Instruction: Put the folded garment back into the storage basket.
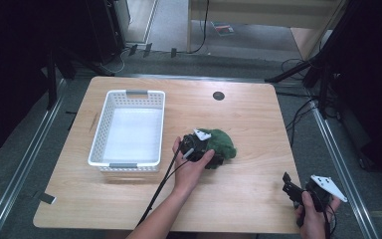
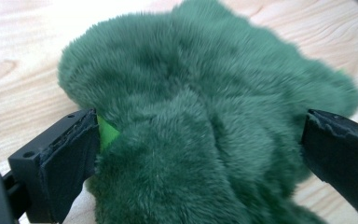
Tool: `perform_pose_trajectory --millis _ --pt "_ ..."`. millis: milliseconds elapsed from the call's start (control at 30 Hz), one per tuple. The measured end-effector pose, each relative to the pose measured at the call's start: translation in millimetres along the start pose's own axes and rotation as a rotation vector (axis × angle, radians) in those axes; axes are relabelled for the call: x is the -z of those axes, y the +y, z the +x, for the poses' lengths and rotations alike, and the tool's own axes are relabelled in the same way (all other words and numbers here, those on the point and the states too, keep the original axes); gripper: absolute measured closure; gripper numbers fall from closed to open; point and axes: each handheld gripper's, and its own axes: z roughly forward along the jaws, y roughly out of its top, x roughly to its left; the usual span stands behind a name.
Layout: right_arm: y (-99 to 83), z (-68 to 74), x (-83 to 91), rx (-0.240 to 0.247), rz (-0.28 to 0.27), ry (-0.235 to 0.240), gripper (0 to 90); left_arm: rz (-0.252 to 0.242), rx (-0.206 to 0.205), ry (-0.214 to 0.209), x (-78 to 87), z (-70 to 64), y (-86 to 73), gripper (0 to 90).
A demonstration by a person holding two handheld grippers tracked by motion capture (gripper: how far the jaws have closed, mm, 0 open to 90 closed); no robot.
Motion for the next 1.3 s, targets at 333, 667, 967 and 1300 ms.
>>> perform_pose_trajectory --millis 333,667,967,1300 --pt "0.1 0.1 -0.3 -0.001 0.003 -0.001 8.1 0.052 -0.048 0.067 -8.5 -10.4 -3.6 0.0" --pt "0.3 -0.2 -0.9 -0.001 0.007 -0.005 8.1 0.043 -0.130 0.118 -8.5 -20.2 -8.4 17.3" --pt "0.4 -0.3 -1.0 -0.003 0.009 -0.006 8.1 0.023 -0.064 0.027 -1.4 -11.3 -3.3 35.7" --pt "0.5 -0.5 -1.3 -0.003 0.012 -0.006 8.1 -0.078 -0.015 -0.057 23.6 -6.2 9.4 42.1"
